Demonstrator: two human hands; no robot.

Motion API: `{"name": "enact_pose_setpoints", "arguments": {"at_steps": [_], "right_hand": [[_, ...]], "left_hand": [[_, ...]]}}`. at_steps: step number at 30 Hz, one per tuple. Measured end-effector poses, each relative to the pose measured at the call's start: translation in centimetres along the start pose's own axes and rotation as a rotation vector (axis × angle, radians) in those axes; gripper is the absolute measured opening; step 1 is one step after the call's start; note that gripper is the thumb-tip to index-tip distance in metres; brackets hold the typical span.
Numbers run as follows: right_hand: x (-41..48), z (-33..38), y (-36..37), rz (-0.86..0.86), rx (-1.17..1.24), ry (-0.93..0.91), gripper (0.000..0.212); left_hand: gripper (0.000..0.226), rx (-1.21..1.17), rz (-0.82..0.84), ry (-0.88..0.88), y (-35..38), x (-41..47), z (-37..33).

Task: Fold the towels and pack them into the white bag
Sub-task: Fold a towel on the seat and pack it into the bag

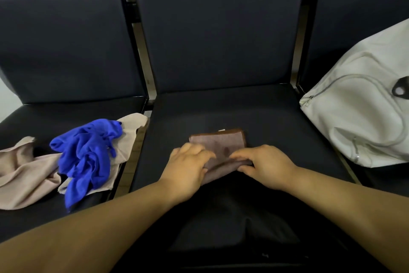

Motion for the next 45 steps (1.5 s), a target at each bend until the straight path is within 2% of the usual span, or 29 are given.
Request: {"name": "enact_pose_setpoints", "arguments": {"at_steps": [3, 5, 7, 13, 17, 23, 28, 31, 34, 36, 40, 45], "right_hand": [[-0.9, -0.7, 0.0, 0.07, 0.195, 0.03, 0.031], [-1.7, -1.3, 0.0, 0.1, 0.361, 0.042, 0.028], [-2.4, -1.7, -0.1, 0.104, 0.478, 0.052, 0.026], [-3.3, -1.2, -0.9, -0.022, 0.586, 0.081, 0.014], [-3.2, -1.2, -0.9, -0.05, 0.663, 0.091, 0.022], [-2.2, -1.4, -1.0, -0.13, 0.524, 0.128, 0.022], [-0.9, -1.7, -0.1, -0.097, 0.38, 0.165, 0.018], [-0.5, -1.7, 0.0, -0.077, 0.328, 0.18, 0.02], [0.1, -1.5, -0.1, -0.068, 0.208, 0.083, 0.029], [0.3, -1.2, 0.0, 0.013, 0.193, -0.005, 0.033], [0.7, -0.7, 0.1, 0.249, 0.203, -0.038, 0.025], [1.4, 0.3, -0.5, 0.336, 0.279, 0.019, 0.013]], "left_hand": [[0.039, -0.254, 0.093, 0.043, 0.3, -1.1, -0.1], [0.054, -0.384, 0.177, 0.042, 0.8, -1.9, 0.1], [0.067, -0.41, 0.222, 0.044, 1.2, -2.3, 0.2], [0.047, -0.606, 0.087, -0.018, 0.8, -1.9, 0.5], [0.032, -0.615, 0.011, -0.05, 0.3, -1.8, 0.4], [0.022, -0.541, -0.006, -0.104, 0.1, -1.0, 0.6], [0.03, -0.434, -0.014, -0.125, -0.1, -0.6, 0.6], [0.027, -0.352, -0.022, -0.129, -0.2, -0.5, 0.3], [0.011, -0.224, -0.023, -0.1, -0.1, -0.5, 0.4], [0.004, -0.209, -0.012, -0.084, 0.0, -0.4, 0.8], [0.013, -0.237, 0.057, -0.051, 0.5, -0.1, 1.5], [0.042, -0.202, 0.141, -0.02, 1.2, -0.1, 1.2]]}}
Point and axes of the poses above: each hand's wrist, its own x-axis towards the middle knuckle, its own y-axis out of the palm, z = x × y, the point moved 5 cm from there along x, towards the middle knuckle, and after that the axes turned 12 degrees about z, right-handed, at the moved point
